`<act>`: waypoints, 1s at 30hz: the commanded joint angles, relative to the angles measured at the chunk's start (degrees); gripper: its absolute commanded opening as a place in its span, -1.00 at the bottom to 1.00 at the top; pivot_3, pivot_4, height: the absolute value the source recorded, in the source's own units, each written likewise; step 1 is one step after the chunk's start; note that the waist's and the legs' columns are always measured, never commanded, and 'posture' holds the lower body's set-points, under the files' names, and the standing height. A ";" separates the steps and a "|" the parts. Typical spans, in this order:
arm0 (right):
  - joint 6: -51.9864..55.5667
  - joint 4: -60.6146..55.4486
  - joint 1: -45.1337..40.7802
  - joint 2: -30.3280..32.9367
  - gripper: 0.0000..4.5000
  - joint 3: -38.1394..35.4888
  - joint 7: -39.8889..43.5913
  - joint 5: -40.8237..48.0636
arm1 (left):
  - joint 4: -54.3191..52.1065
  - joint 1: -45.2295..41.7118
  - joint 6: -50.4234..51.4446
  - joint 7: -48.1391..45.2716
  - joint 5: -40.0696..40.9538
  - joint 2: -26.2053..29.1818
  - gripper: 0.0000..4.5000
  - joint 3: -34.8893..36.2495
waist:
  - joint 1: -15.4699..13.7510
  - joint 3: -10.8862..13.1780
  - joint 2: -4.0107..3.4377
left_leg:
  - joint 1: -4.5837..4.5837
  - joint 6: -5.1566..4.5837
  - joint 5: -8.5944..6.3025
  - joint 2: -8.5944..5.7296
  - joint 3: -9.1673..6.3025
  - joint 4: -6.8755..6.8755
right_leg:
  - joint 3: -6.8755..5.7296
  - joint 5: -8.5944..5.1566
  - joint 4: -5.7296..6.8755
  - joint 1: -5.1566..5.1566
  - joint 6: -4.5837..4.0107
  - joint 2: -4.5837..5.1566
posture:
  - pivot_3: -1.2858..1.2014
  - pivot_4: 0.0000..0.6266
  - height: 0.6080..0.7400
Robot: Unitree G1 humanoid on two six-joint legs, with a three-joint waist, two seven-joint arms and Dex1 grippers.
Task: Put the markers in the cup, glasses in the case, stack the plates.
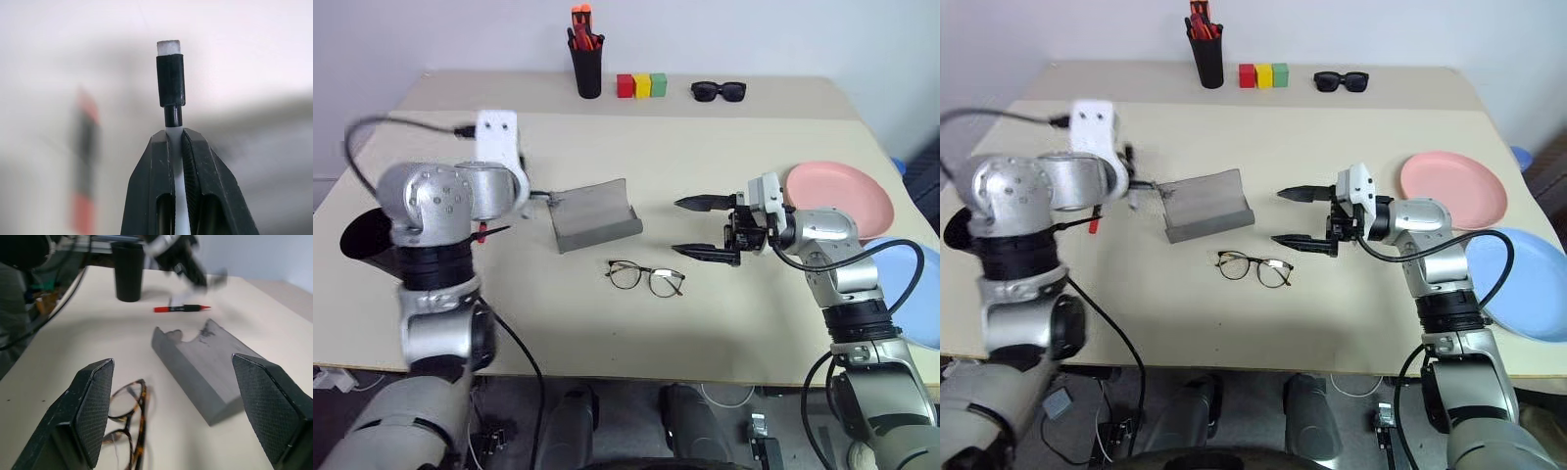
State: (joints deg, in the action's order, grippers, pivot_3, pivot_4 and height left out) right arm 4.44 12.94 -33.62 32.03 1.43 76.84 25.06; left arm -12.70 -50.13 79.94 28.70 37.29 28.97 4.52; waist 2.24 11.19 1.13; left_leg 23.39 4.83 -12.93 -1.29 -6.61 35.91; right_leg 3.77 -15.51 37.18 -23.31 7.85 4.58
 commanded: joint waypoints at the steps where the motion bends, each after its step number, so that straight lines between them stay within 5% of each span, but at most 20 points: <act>1: -1.99 1.29 -1.28 -1.03 0.74 -1.17 0.12 0.36 | -9.55 6.00 -13.52 -2.99 -10.66 3.78 -0.99 -4.96 | 0.23 0.00 0.00 | 0.00 -0.08 -0.04 0.00 0.00 0.00 | 0.00 0.00 -0.01 0.01 0.00 0.00 | 0.03 -0.52 1.00; 7: -4.31 6.90 -3.05 -2.34 0.74 -0.15 1.88 -0.90 | -17.57 18.24 -34.50 -6.25 -24.53 5.41 -0.99 -4.61 | 0.21 0.01 0.00 | 0.01 -0.21 -0.11 0.00 0.01 0.06 | 0.01 0.01 -0.04 0.05 -0.02 0.01 | 0.03 -0.52 1.00; 13: -5.65 10.75 -5.81 -4.17 0.74 0.65 4.28 -1.77 | -20.45 28.84 -54.87 -2.69 -36.92 -0.65 -0.99 0.38 | 0.03 0.01 0.00 | 0.01 -0.23 -0.12 0.01 0.01 0.07 | 0.01 0.02 -0.06 0.05 -0.04 0.01 | 0.03 -0.52 1.00; 30: 2.37 6.89 -9.42 -10.28 0.74 -3.80 5.68 8.33 | -26.51 43.84 -60.79 -3.78 -48.28 -14.10 -0.99 12.43 | -0.11 0.01 0.00 | -0.01 -0.30 -0.16 0.01 -0.01 0.15 | -0.01 0.03 0.01 0.12 -0.05 -0.01 | 0.03 -0.52 1.00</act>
State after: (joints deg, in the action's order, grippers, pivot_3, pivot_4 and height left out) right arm 6.17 22.38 -41.37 22.22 -1.00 82.90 31.87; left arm -36.82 -6.29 20.65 24.85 -9.38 15.06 15.35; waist 2.13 11.19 1.13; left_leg 23.39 4.52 -13.08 -1.28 -6.62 36.07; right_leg 3.76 -15.48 37.19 -23.19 7.80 4.57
